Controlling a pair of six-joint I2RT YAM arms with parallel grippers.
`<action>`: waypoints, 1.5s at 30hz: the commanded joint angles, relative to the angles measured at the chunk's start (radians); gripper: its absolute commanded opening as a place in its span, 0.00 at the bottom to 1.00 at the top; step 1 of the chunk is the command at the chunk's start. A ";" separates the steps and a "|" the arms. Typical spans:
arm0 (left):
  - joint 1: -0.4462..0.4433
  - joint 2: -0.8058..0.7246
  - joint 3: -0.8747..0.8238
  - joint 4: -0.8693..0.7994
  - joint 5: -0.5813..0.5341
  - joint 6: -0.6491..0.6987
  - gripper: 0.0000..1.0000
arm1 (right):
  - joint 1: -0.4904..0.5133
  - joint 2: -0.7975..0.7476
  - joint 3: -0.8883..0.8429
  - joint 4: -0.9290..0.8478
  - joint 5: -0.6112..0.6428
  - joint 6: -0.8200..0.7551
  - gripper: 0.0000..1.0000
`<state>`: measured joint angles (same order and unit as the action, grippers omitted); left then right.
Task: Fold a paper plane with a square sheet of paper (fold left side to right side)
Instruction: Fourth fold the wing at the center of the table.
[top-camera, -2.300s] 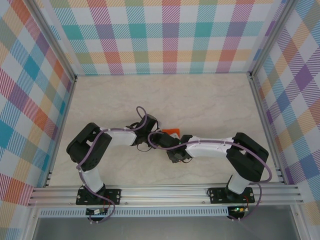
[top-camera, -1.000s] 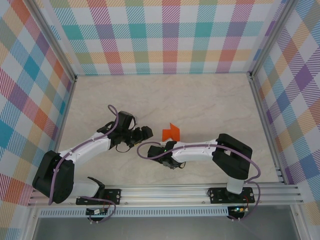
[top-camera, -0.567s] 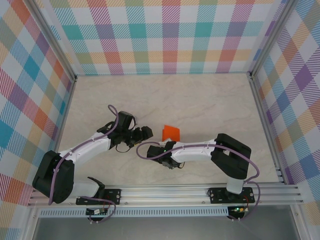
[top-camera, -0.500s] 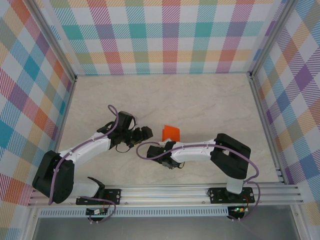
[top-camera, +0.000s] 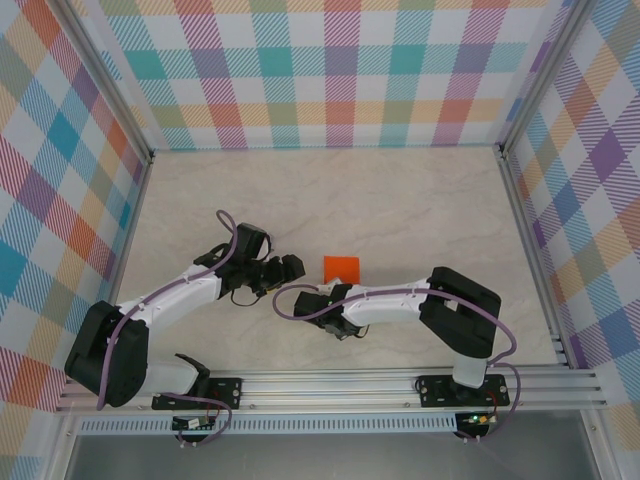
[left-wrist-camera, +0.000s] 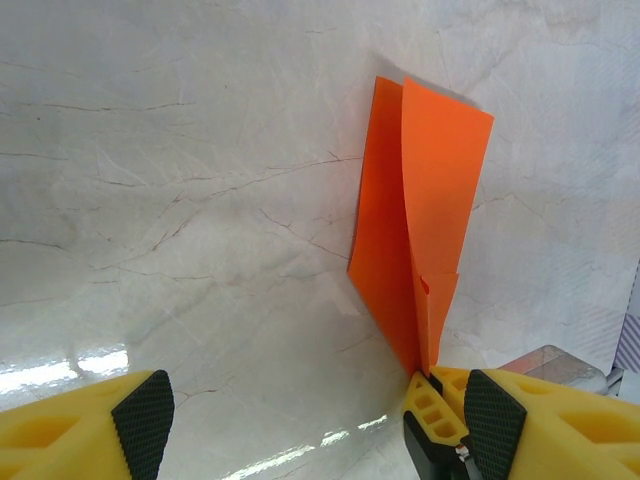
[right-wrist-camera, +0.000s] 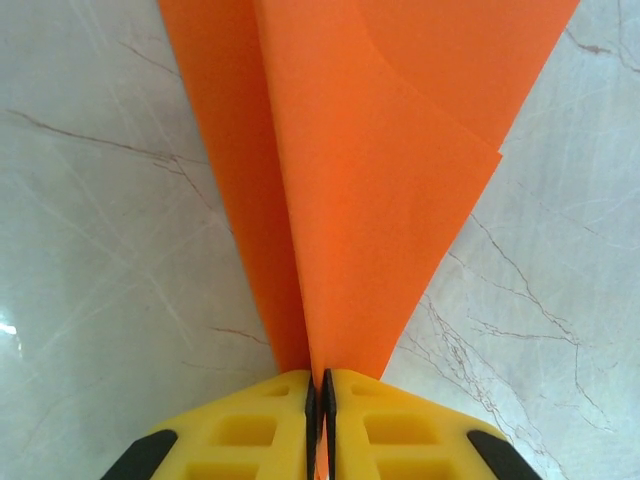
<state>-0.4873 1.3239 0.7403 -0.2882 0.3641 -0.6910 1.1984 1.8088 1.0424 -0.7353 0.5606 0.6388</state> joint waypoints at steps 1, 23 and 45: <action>0.013 -0.016 0.020 -0.023 -0.001 0.013 0.79 | -0.014 -0.034 -0.039 0.038 -0.056 -0.016 0.12; -0.068 0.129 0.033 0.123 0.122 0.023 0.75 | -0.137 -0.189 -0.188 0.269 -0.300 -0.148 0.12; -0.184 0.379 0.191 0.203 0.153 -0.013 0.50 | -0.352 -0.294 -0.343 0.482 -0.654 -0.216 0.11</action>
<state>-0.6590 1.6833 0.9043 -0.0975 0.4973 -0.6968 0.8623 1.5314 0.7246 -0.2966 -0.0277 0.4320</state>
